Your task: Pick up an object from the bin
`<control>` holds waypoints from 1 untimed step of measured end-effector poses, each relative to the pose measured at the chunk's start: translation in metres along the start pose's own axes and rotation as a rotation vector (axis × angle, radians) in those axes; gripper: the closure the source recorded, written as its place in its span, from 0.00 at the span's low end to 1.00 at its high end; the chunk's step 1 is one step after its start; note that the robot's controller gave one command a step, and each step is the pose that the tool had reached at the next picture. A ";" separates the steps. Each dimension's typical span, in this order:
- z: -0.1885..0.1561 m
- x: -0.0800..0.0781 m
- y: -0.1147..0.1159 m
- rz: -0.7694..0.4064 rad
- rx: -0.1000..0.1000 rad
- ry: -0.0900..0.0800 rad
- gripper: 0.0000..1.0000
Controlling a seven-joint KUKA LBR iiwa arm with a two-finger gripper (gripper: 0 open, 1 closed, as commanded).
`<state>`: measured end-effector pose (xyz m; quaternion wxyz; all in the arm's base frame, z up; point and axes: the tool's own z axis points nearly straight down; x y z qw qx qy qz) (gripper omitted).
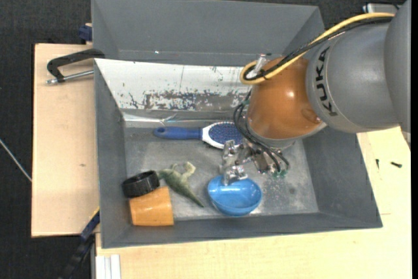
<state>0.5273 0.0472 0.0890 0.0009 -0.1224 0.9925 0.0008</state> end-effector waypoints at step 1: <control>-0.176 -0.013 -0.021 -0.044 0.004 -0.013 1.00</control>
Offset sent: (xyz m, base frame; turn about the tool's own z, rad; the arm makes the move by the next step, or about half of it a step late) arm 0.0147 -0.0177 0.1703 -0.0454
